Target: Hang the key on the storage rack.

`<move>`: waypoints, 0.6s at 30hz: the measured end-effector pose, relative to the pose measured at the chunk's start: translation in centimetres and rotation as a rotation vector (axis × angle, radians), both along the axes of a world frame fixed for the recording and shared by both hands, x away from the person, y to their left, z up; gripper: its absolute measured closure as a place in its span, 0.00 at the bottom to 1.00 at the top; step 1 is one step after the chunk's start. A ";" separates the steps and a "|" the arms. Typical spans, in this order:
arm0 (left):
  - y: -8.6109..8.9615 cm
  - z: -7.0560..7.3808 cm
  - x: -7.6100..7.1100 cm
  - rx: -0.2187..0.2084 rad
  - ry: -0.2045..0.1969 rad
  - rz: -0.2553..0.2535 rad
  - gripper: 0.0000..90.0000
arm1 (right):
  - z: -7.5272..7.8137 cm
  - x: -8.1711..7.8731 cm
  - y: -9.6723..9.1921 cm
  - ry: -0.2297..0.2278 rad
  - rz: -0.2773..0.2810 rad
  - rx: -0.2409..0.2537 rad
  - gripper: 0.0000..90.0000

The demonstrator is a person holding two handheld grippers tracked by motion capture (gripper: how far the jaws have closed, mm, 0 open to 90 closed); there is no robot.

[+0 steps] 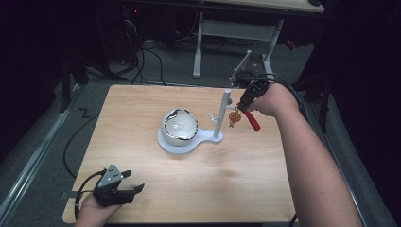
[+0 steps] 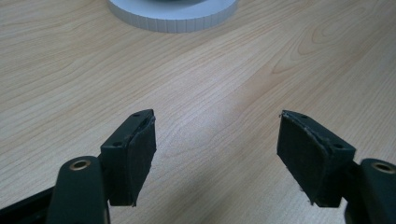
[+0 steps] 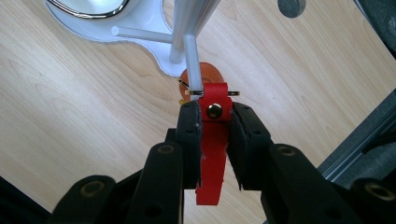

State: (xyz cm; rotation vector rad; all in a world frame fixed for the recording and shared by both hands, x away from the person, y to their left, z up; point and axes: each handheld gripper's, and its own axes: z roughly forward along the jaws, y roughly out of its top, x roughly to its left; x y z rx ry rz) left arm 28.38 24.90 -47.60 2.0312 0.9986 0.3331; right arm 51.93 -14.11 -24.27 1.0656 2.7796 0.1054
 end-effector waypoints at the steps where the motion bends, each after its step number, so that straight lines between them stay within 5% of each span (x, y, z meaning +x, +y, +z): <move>1: 0.0 0.0 0.0 0.000 0.000 0.000 0.32 | 0.0 0.0 0.0 0.000 0.000 0.000 0.83; 4: 0.0 0.0 0.0 -0.001 0.001 0.000 0.32 | 0.0 0.2 0.0 -0.002 0.004 0.005 0.81; 7: -0.1 0.0 0.0 0.000 0.000 0.000 0.32 | 0.5 0.3 -0.2 -0.056 -0.017 0.009 0.74; 18: -0.1 0.0 0.0 0.001 0.000 -0.003 0.32 | 0.0 -0.5 -0.4 -0.059 -0.023 0.019 0.70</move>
